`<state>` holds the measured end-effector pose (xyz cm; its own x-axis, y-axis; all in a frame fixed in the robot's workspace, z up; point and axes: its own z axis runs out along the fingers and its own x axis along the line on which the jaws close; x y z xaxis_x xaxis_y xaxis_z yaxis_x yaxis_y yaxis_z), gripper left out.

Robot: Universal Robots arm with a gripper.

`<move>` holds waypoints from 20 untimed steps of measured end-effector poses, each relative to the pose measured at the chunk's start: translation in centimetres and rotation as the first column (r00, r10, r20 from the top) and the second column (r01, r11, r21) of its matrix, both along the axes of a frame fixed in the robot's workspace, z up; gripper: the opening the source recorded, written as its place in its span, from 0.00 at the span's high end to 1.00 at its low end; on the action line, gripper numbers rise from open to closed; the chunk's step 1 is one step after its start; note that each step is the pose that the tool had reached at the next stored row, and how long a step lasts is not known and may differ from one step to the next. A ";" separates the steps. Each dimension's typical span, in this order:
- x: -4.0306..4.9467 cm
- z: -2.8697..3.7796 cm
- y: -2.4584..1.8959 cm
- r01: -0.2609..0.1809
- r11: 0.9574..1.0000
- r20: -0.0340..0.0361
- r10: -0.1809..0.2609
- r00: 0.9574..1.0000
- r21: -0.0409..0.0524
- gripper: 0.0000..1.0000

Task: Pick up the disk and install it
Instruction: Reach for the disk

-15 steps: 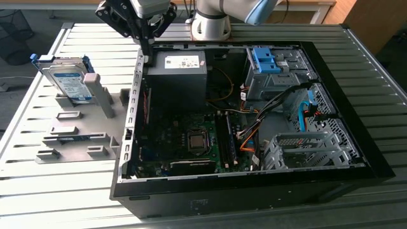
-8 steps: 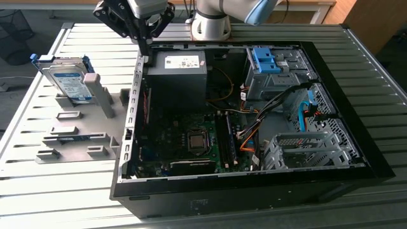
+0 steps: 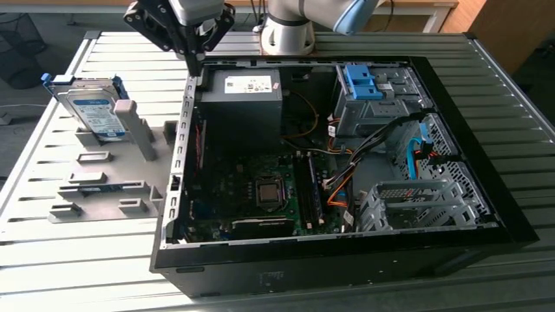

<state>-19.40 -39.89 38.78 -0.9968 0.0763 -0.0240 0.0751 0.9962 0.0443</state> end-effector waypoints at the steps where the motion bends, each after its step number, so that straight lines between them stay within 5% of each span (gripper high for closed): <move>1: -0.04 0.00 0.00 0.000 1.000 0.000 0.000 1.000 0.000 0.89; 20: -0.97 -0.07 0.00 0.000 1.000 0.000 0.000 1.000 0.000 0.89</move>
<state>-20.37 -39.89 38.71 -0.9968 0.0763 -0.0240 0.0752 0.9962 0.0443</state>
